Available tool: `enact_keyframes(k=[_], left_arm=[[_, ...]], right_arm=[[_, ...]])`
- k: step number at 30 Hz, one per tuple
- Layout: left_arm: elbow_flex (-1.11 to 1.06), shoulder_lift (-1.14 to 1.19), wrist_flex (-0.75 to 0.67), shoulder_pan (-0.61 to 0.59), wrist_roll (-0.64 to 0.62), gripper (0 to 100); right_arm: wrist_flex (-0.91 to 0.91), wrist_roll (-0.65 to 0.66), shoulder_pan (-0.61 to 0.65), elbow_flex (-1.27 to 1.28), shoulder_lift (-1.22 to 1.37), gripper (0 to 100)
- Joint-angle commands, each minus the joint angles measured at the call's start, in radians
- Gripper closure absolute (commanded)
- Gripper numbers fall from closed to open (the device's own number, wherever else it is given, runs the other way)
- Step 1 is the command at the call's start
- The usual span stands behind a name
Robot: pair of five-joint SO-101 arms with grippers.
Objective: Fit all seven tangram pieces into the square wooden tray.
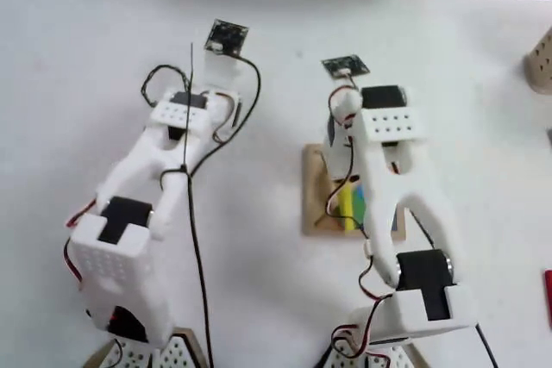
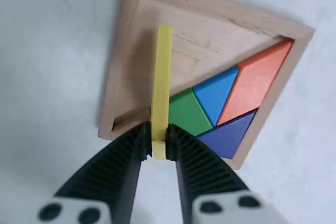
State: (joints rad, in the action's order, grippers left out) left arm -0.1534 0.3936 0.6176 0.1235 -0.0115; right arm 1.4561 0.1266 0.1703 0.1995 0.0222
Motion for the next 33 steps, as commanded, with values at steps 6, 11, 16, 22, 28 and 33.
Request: enact_keyframes(k=[6, 11, 16, 22, 28, 33], left_arm=[[0.023, -0.01, -0.038, -0.01, 0.025, 98], [0.023, -0.01, -0.038, -0.01, 0.028, 98], [0.023, -0.008, -0.038, -0.008, 0.028, 98], [0.021, -0.008, -0.038, -0.007, 0.028, 98], [0.015, -0.015, -0.031, -0.005, 0.028, 98], [0.018, -0.018, 0.015, -0.004, 0.021, 98]], right_arm=[[-0.127, -0.075, 0.019, 0.112, -0.028, 95.5], [-0.125, -0.071, 0.039, 0.112, -0.038, 82.4], [0.007, -0.018, 0.048, -0.006, -0.039, 74.5], [0.228, 0.035, -0.001, -0.215, -0.039, 74.4], [0.237, 0.028, -0.074, -0.15, -0.039, 88.4], [0.105, 0.034, -0.142, -0.011, -0.039, 95.1]])
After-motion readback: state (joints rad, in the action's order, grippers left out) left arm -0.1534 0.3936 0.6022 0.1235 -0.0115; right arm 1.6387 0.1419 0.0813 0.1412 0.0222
